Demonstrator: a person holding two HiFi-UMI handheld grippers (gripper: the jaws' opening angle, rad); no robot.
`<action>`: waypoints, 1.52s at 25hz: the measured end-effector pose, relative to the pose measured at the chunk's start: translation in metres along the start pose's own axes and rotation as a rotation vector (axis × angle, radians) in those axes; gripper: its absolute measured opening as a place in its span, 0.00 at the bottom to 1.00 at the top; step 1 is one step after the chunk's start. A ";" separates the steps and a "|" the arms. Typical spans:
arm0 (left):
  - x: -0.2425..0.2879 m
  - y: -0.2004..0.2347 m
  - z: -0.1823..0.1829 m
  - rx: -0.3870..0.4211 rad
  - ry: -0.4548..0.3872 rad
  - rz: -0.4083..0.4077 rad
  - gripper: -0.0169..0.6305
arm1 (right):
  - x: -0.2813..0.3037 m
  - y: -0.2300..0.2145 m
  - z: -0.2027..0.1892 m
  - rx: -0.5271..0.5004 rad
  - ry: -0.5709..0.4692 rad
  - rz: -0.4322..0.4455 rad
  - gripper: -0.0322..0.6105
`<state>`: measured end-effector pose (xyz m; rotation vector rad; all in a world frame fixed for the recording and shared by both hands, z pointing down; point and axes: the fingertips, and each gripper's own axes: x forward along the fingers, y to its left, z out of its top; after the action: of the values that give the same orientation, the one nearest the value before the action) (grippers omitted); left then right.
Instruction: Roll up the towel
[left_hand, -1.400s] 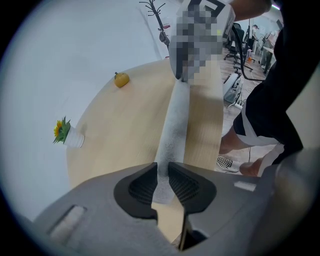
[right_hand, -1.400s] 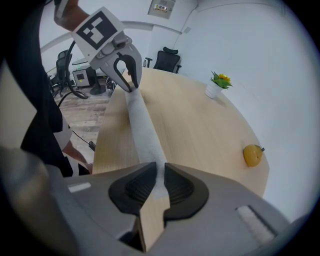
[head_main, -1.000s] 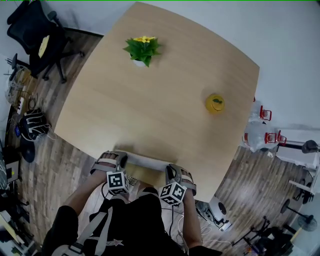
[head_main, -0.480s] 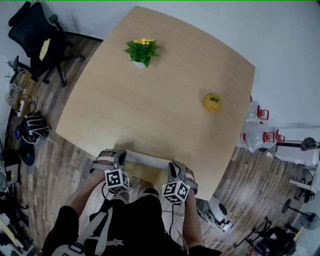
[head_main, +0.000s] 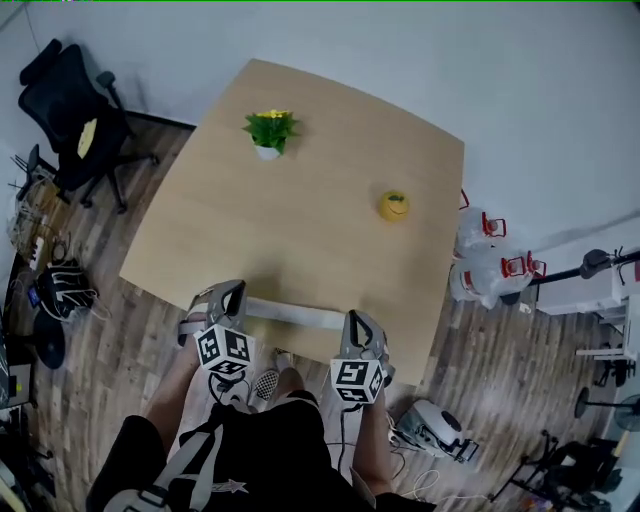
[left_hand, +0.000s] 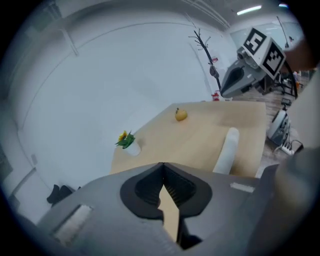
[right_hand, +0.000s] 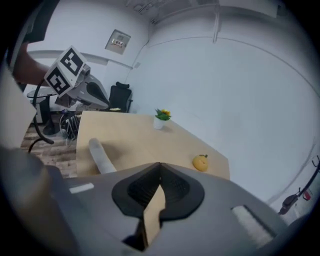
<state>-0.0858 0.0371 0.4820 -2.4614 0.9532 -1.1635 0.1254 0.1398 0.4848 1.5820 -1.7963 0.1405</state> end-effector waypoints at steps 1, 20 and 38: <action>-0.010 0.003 0.008 -0.034 -0.033 0.013 0.04 | -0.011 -0.003 0.008 0.017 -0.024 -0.028 0.06; -0.193 -0.023 0.044 -0.390 -0.429 0.057 0.04 | -0.201 0.044 0.065 0.252 -0.372 -0.217 0.06; -0.221 -0.044 0.023 -0.398 -0.423 0.043 0.04 | -0.219 0.069 0.053 0.263 -0.379 -0.200 0.06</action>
<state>-0.1510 0.2140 0.3569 -2.8063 1.1802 -0.4300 0.0356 0.3080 0.3456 2.0780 -1.9471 -0.0216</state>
